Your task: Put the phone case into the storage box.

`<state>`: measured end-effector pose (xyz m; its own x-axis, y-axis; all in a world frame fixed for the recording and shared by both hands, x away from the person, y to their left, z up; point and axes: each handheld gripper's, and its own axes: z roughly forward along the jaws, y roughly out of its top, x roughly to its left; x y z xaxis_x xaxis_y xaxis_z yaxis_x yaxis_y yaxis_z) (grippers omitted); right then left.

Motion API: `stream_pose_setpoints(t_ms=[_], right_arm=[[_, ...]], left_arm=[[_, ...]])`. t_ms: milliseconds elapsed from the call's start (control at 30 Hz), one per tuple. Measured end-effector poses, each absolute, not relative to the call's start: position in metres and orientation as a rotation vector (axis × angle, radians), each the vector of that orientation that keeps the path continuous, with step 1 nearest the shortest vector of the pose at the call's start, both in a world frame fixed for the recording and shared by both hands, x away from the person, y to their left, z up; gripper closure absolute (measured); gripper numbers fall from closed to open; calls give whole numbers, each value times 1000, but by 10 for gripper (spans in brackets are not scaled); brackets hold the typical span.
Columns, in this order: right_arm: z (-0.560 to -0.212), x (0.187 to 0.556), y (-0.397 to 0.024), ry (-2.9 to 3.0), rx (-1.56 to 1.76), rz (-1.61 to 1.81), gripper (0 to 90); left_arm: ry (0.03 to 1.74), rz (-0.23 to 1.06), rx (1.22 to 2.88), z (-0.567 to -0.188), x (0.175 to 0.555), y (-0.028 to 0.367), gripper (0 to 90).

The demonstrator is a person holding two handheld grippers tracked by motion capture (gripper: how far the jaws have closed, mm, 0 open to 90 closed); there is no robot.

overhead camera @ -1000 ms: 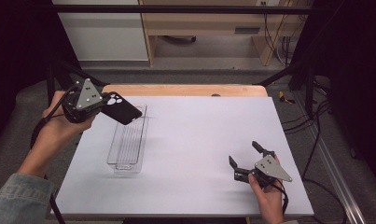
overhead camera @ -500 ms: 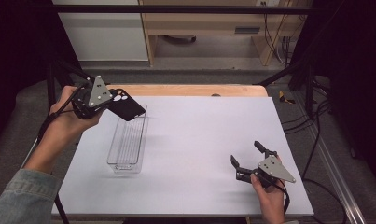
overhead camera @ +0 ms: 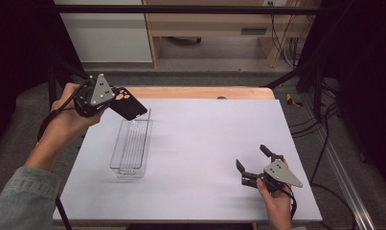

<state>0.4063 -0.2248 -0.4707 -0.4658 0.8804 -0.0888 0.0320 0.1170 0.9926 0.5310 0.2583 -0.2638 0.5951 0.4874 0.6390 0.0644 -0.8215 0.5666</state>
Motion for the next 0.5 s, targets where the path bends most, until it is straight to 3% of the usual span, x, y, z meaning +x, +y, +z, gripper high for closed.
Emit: stream_pose_setpoints(t_ms=[500], right_arm=[[-470, 406, -228, 1643, 904, 1448, 42]], left_arm=[[360, 1150, 2432, -280, 548, 243, 826]])
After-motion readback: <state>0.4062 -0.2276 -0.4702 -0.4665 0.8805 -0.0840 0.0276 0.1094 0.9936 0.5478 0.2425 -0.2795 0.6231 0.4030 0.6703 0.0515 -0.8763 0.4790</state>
